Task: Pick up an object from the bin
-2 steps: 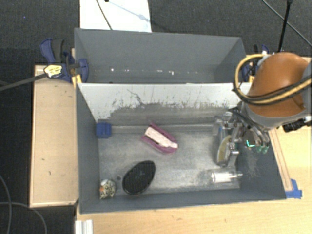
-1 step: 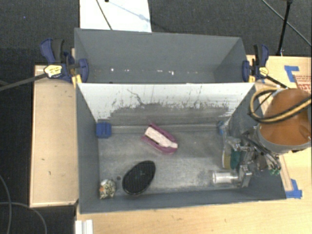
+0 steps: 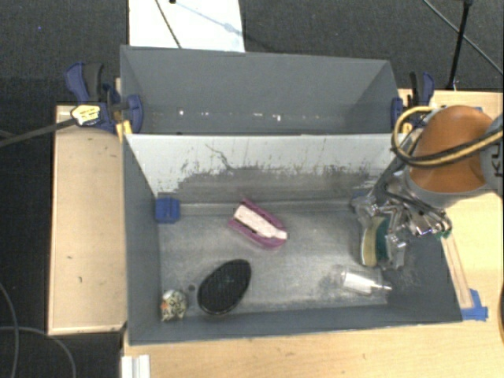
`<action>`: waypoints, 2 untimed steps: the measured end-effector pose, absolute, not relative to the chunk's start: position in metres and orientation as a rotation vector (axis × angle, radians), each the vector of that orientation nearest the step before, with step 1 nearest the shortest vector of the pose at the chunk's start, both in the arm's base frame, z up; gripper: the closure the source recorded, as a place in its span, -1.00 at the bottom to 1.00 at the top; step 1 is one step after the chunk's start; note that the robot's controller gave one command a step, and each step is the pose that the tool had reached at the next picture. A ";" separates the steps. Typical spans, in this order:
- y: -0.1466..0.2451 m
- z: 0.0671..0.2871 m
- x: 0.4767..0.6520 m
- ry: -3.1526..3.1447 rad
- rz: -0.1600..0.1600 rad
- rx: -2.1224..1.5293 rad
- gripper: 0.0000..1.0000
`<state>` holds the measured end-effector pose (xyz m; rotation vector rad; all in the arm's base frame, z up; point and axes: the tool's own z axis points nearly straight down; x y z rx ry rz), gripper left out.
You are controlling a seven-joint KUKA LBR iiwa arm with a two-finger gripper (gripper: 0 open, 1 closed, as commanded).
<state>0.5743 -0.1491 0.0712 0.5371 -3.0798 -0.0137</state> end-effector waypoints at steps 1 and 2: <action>-0.148 0.074 0.577 -3.089 -0.012 0.536 1.00; -0.140 0.216 0.544 -3.109 0.006 0.513 1.00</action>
Offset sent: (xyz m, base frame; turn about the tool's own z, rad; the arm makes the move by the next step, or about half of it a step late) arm 0.0000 0.0000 0.0000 0.0000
